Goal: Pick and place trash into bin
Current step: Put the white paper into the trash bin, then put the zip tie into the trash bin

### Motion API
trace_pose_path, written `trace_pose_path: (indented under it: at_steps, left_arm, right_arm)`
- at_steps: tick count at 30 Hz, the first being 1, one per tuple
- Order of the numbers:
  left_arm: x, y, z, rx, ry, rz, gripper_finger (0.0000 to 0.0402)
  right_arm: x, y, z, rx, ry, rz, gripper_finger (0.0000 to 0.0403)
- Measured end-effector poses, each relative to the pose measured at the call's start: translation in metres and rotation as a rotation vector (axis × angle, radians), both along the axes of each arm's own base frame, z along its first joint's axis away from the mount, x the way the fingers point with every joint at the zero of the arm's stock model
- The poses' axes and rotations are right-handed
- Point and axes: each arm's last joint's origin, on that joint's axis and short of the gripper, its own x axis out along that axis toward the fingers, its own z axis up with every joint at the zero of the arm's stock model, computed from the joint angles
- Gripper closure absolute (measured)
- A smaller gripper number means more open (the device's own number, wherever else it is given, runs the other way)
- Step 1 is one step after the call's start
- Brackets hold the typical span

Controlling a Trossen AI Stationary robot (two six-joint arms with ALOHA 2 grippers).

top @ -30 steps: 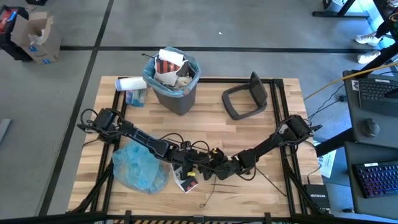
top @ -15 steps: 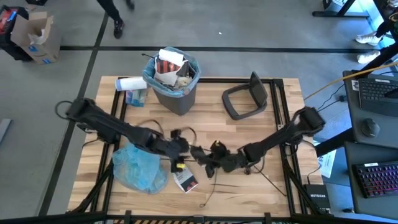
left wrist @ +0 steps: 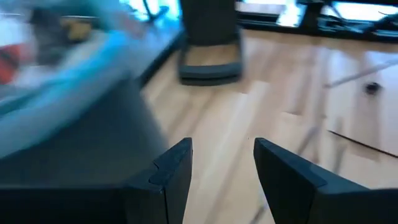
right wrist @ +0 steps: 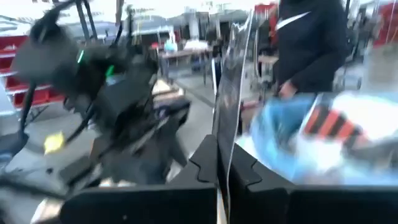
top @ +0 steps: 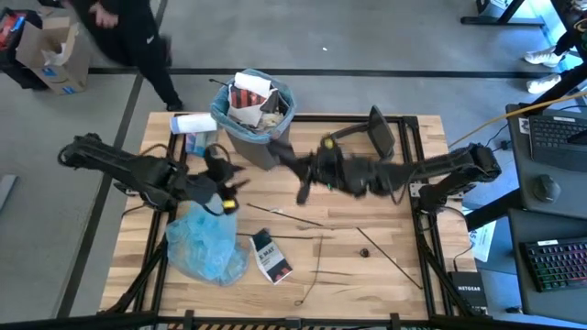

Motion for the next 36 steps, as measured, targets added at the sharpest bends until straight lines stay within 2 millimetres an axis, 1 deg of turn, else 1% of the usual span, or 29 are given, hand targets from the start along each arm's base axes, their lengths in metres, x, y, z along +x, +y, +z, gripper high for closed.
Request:
trace_pose_path:
  at_steps: [3, 7, 10, 12, 15, 17, 20, 23, 26, 29, 31, 34, 36]
  left_arm:
    - [-0.014, 0.006, 0.005, 0.006, -0.017, 0.056, 0.0235]
    - [-0.021, 0.009, 0.008, 0.02, -0.019, 0.067, 0.0235]
    - [-0.022, 0.009, 0.006, 0.038, 0.013, 0.066, 0.0235]
    - [-0.021, 0.009, 0.003, 0.047, 0.034, 0.066, 0.0235]
    - [-0.02, 0.008, 0.0, 0.057, 0.058, 0.066, 0.0235]
    - [-0.018, 0.01, -0.001, 0.059, 0.066, 0.075, 0.0235]
    - [-0.017, 0.011, -0.001, 0.059, 0.072, 0.085, 0.0235]
    - [-0.017, 0.012, -0.001, 0.052, 0.066, 0.091, 0.0235]
    - [-0.017, 0.011, -0.001, 0.038, 0.056, 0.099, 0.0235]
    - [-0.016, 0.011, -0.001, 0.025, 0.044, 0.107, 0.0235]
    - [-0.015, 0.011, -0.003, 0.028, 0.051, 0.106, 0.0235]
    - [-0.013, 0.01, -0.004, 0.011, 0.056, 0.093, 0.0235]
    - [-0.012, 0.009, -0.004, -0.026, 0.047, 0.09, 0.0235]
  right_arm:
    - [0.012, -0.034, 0.021, -0.036, -0.027, 0.008, 0.0402]
    - [0.027, -0.081, 0.034, -0.046, -0.04, -0.012, 0.0402]
    - [0.037, -0.111, 0.036, -0.026, -0.058, -0.059, 0.0402]
    - [0.043, -0.131, 0.032, 0.024, -0.064, -0.061, 0.0395]
    - [0.052, -0.151, 0.024, 0.084, -0.05, 0.003, 0.0362]
    - [0.054, -0.157, 0.021, 0.109, -0.032, 0.034, 0.0325]
    - [0.053, -0.157, 0.019, 0.115, 0.023, 0.047, 0.0262]
    - [0.044, -0.153, 0.023, 0.099, 0.09, 0.048, 0.0207]
    - [0.03, -0.15, 0.034, 0.074, 0.12, 0.023, 0.0168]
    - [0.027, -0.153, 0.037, 0.086, 0.1, -0.091, 0.0149]
    - [0.032, -0.156, 0.031, 0.087, 0.117, -0.123, 0.0146]
    - [0.032, -0.158, 0.021, 0.106, 0.189, -0.131, 0.0149]
    - [0.03, -0.152, 0.021, 0.11, 0.217, -0.12, 0.0152]
